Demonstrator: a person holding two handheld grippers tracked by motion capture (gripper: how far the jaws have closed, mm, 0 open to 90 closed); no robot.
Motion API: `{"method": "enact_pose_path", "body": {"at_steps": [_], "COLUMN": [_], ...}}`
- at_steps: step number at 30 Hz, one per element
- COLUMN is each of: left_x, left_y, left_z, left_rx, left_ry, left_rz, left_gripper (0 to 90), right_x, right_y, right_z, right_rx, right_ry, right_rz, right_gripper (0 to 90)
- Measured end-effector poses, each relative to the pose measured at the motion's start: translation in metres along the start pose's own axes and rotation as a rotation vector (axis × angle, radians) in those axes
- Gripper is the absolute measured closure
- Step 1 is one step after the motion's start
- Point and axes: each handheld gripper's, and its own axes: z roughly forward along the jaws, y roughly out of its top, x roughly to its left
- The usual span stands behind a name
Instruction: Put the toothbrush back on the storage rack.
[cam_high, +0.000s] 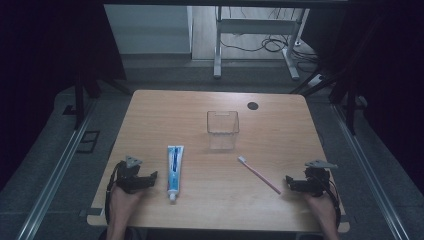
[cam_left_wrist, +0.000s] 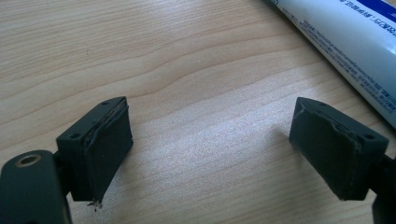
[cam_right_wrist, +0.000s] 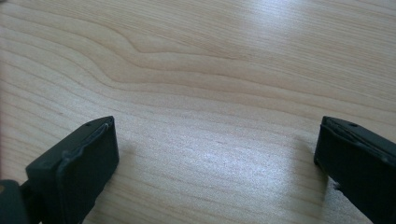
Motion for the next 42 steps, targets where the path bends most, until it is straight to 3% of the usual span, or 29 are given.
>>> {"method": "enact_pose_path", "body": {"at_steps": [21,29,32,36,37,42], "left_x": [0.000,0.000,0.000,0.000,0.000,0.000], "left_y": [0.001,0.001,0.001,0.001,0.001,0.001], "left_z": [0.001,0.001,0.001,0.001,0.001,0.001], "left_rx": [-0.002,-0.001,-0.001,-0.002,-0.003,-0.002], "left_ry": [0.002,0.002,0.002,0.002,0.002,0.002], "left_rz": [-0.007,-0.006,-0.006,-0.007,-0.008,-0.006], "left_gripper": [13.2,13.1,13.1,13.1,13.2,13.2], "right_x": [0.003,0.004,0.002,0.004,0.006,0.011], "right_y": [-0.002,0.000,0.001,0.004,0.005,0.008], "right_z": [-0.002,-0.009,-0.014,-0.018,-0.020,-0.022], "right_rx": [0.000,0.004,-0.005,-0.020,-0.037,-0.032], "right_ry": [-0.018,0.007,0.059,0.076,0.102,0.143], "right_rz": [0.017,-0.001,-0.003,-0.025,-0.036,-0.060], "right_gripper": [0.4,24.7,38.7,46.1,50.2,57.1]}}
